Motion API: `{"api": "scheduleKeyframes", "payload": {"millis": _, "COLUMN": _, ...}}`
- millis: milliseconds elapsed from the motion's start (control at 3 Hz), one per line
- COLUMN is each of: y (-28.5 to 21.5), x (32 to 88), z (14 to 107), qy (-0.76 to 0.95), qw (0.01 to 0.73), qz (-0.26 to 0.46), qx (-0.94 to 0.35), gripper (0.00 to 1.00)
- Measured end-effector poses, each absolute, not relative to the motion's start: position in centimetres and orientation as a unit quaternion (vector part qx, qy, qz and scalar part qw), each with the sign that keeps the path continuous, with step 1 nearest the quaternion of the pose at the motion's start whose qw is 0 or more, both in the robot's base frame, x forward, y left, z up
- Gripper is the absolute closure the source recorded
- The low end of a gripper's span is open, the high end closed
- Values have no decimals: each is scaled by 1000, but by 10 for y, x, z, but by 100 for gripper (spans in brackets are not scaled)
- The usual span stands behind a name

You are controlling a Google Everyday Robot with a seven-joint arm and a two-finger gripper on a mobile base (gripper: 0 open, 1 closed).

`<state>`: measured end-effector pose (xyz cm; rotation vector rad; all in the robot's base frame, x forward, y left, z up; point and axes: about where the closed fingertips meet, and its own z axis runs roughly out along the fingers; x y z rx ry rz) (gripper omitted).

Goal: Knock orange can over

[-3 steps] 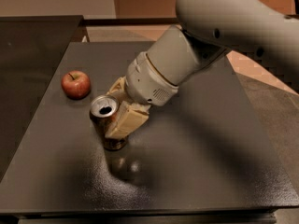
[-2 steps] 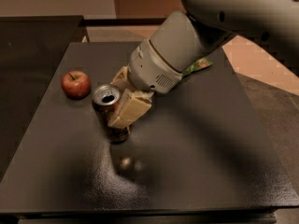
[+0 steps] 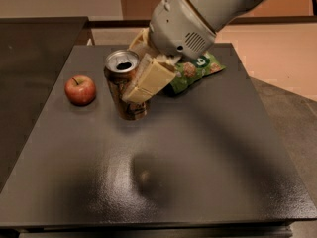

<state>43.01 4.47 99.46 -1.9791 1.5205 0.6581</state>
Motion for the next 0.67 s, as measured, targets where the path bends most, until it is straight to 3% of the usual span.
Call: {"api": "scheduleKeyframes", "payload": {"millis": 667, "y": 40, "x": 428, "z": 1026, "qy": 554, "qw": 299, "qz": 247, "qx": -736, "gripper": 100}}
